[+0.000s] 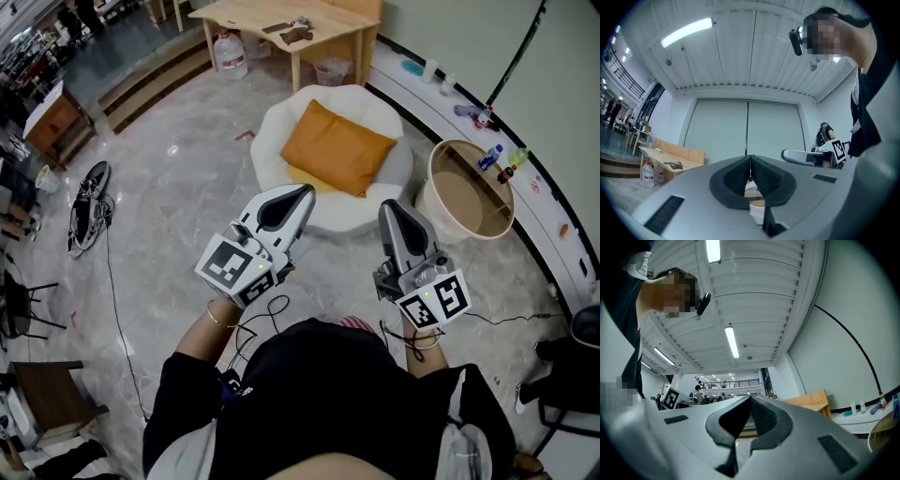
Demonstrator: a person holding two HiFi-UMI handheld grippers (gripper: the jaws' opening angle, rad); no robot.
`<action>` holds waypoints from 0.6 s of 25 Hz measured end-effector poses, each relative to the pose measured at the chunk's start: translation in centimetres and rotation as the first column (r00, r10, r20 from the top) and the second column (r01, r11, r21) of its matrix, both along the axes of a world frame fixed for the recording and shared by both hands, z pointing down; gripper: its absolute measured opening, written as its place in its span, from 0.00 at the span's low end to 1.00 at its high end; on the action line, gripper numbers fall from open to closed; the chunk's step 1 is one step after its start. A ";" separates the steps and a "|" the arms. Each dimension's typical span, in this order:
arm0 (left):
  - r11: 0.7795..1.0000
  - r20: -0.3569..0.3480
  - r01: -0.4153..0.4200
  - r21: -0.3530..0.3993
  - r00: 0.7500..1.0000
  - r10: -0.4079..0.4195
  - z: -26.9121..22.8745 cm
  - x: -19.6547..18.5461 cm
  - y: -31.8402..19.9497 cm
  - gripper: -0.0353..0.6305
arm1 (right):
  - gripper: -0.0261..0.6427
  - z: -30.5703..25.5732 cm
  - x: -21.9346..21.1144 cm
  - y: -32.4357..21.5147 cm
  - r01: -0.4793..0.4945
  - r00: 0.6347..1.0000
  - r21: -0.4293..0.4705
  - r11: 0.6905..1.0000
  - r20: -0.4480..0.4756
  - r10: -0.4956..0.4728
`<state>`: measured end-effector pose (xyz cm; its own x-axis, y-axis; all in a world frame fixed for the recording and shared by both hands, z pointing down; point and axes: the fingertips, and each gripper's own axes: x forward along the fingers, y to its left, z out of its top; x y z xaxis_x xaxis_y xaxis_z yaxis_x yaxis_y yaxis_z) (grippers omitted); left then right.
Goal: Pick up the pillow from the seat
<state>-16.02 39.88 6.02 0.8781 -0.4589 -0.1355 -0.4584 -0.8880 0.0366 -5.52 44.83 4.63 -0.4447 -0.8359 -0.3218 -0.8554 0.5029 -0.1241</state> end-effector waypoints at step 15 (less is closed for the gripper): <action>0.999 -0.047 0.021 -0.041 0.999 -0.023 0.5 -0.9 -1.6 0.07 | 0.07 0.2 0.2 -1.9 -0.004 1.000 -0.027 1.000 -0.031 0.003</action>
<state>-16.92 38.31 6.56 0.8609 -0.4837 -0.1575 -0.4745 -0.8752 0.0940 -5.36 42.97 4.83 -0.4512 -0.8457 -0.2848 -0.8609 0.4966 -0.1109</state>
